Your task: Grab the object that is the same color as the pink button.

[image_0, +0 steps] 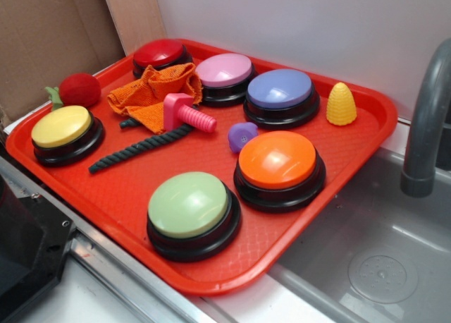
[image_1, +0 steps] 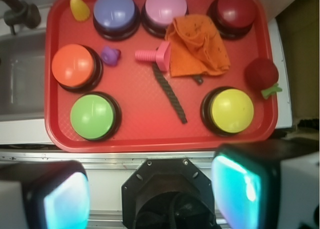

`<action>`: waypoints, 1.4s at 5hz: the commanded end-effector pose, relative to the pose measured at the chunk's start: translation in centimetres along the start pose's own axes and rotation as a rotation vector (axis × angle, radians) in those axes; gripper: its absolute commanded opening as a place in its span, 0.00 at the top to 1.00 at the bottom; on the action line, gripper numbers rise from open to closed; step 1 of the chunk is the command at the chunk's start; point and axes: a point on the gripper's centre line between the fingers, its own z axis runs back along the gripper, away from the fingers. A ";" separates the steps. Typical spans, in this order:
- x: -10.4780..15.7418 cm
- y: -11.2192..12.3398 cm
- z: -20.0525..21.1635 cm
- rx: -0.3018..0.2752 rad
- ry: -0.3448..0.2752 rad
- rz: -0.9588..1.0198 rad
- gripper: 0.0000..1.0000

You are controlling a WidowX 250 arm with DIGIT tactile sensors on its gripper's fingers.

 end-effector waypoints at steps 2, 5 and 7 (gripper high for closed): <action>3.2 0.3 -4.3 0.055 -0.102 0.460 0.00; 7.9 -0.3 -12.5 0.184 -0.276 0.846 0.00; 11.2 1.8 -16.8 0.273 -0.335 0.967 0.00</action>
